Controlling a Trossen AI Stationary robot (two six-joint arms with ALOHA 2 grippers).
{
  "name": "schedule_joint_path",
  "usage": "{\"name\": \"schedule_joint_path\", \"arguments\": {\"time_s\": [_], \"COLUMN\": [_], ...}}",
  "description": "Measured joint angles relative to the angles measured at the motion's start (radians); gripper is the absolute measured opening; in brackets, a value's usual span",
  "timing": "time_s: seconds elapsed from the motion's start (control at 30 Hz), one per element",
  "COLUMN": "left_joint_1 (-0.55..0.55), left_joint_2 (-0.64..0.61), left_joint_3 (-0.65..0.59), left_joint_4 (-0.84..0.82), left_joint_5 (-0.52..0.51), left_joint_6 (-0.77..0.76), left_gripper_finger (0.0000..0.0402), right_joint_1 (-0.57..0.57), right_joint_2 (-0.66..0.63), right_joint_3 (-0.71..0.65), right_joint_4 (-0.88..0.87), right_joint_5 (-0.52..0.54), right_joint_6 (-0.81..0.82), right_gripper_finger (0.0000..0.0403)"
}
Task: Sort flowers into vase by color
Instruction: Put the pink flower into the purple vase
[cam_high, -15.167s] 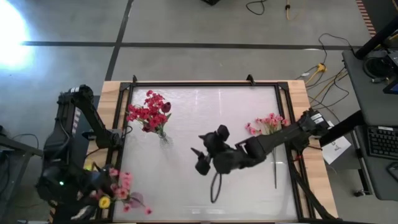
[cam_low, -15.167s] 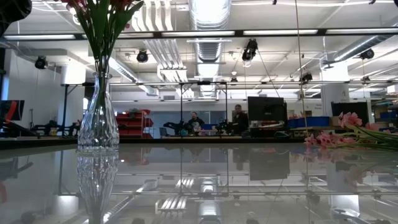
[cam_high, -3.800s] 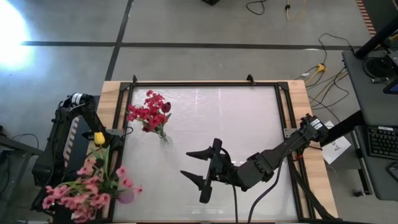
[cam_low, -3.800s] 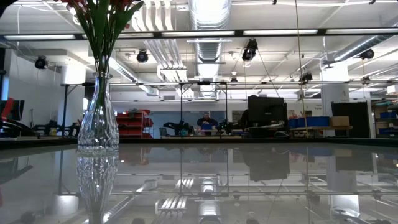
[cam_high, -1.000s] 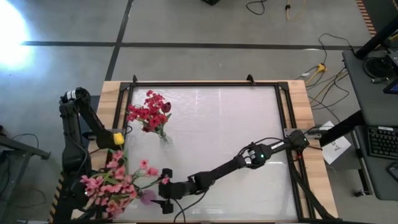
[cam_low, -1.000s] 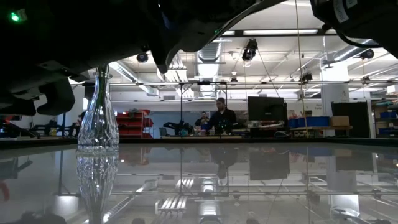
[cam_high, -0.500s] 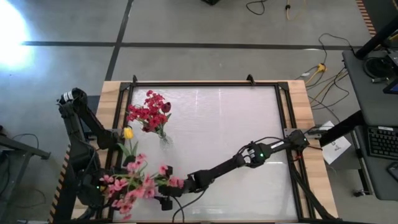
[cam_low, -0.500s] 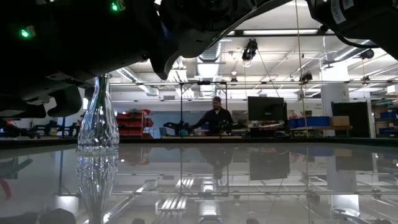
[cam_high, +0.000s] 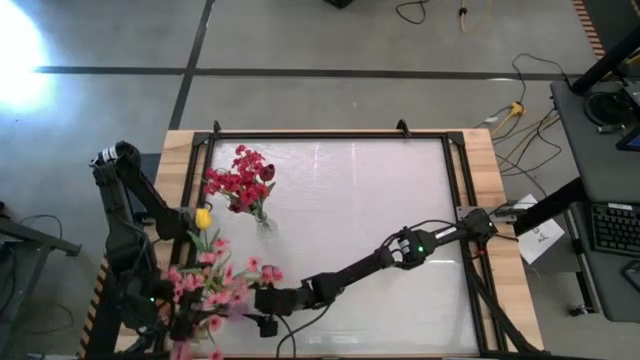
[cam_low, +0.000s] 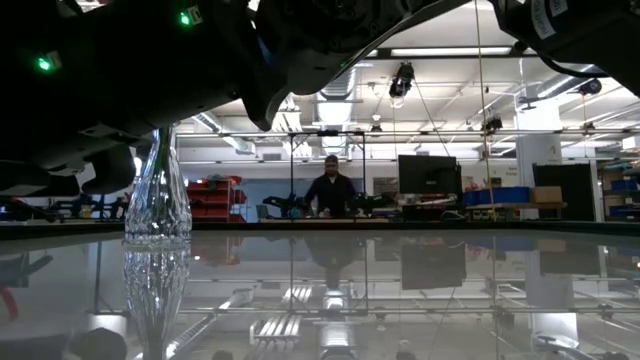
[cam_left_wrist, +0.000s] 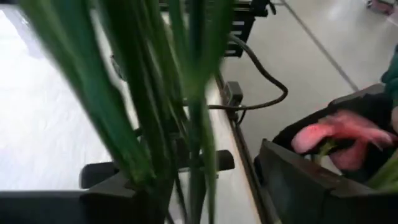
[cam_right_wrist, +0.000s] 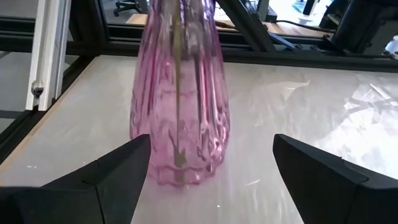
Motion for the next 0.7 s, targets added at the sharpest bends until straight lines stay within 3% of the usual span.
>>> {"name": "schedule_joint_path", "arguments": {"time_s": [0.2,0.7], "left_joint_1": [0.000,0.000], "left_joint_2": [0.003,0.003], "left_joint_3": [0.085,0.321], "left_joint_4": [-0.158,-0.406], "left_joint_5": [-0.001,0.053], "left_joint_6": [-0.026,-0.026], "left_gripper_finger": [0.0253,0.0256], "right_joint_1": [0.000,0.000], "right_joint_2": [0.000,0.000], "right_joint_3": [0.000,0.001], "right_joint_4": [-0.026,-0.052], "right_joint_5": [0.000,-0.001], "right_joint_6": [0.014,0.037], "right_gripper_finger": [0.0329,0.0329]}}
